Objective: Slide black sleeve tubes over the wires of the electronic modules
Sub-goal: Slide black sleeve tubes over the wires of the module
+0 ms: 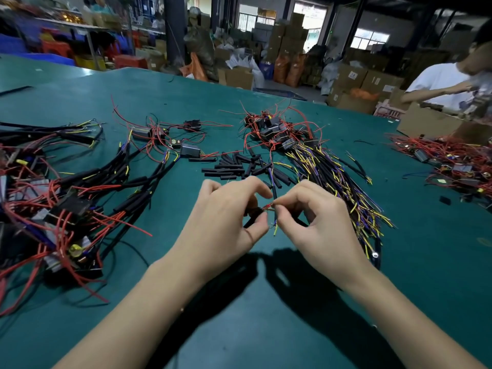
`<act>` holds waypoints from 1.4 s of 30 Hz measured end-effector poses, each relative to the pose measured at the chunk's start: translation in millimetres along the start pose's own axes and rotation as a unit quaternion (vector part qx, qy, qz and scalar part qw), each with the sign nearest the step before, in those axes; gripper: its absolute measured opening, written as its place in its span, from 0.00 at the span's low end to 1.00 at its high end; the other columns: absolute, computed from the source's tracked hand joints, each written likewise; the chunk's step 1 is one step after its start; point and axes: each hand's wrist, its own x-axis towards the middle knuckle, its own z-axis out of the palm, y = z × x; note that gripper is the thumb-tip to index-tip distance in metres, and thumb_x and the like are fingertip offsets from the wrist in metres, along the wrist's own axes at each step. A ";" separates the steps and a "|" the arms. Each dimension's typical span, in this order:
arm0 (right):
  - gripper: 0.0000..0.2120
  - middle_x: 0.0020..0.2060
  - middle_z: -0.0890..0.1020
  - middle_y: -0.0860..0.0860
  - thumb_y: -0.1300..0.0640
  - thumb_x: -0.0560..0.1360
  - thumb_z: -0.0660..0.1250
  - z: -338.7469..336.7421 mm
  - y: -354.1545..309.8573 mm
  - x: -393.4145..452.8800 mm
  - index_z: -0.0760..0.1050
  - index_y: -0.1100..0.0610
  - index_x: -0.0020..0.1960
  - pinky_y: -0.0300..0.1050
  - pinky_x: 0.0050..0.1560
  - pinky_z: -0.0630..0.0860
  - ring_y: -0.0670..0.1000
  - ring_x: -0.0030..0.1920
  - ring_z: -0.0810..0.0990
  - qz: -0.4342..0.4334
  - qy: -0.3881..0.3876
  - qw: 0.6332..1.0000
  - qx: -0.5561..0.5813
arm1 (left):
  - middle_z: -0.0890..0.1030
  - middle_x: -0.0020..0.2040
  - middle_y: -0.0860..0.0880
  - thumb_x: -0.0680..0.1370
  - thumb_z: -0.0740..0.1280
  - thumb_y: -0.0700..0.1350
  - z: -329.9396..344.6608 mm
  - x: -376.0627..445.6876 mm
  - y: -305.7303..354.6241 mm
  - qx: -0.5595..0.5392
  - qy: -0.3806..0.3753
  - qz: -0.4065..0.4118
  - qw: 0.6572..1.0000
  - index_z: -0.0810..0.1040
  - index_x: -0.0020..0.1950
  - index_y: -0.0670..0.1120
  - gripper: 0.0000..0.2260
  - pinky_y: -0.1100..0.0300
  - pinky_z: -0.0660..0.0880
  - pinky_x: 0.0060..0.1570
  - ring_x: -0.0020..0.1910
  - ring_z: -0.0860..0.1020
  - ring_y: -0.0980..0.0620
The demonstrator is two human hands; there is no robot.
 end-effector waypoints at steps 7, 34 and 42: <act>0.09 0.22 0.75 0.43 0.65 0.72 0.69 -14.0 -6.7 8.6 0.78 0.55 0.36 0.30 0.26 0.64 0.40 0.23 0.68 0.156 -0.083 0.977 0.120 | 0.78 0.35 0.48 0.75 0.67 0.43 -4.4 3.7 2.4 0.137 0.074 0.145 0.977 0.80 0.40 0.44 0.06 0.50 0.71 0.39 0.35 0.76 0.46; 0.04 0.34 0.77 0.46 0.62 0.71 0.70 4.9 -13.4 -3.8 0.79 0.56 0.38 0.39 0.36 0.71 0.44 0.33 0.74 0.097 0.013 0.994 -0.045 | 0.78 0.35 0.55 0.75 0.68 0.46 -2.5 1.5 -6.2 -0.137 -0.008 -0.048 0.989 0.78 0.45 0.50 0.01 0.61 0.69 0.47 0.37 0.75 0.60; 0.07 0.23 0.75 0.45 0.62 0.71 0.69 2.5 -11.6 0.6 0.80 0.56 0.35 0.41 0.31 0.70 0.43 0.26 0.70 0.205 -0.016 0.975 0.081 | 0.77 0.39 0.54 0.73 0.67 0.50 -5.8 3.2 -6.4 0.105 0.007 0.092 0.990 0.79 0.43 0.48 0.06 0.53 0.64 0.46 0.41 0.76 0.49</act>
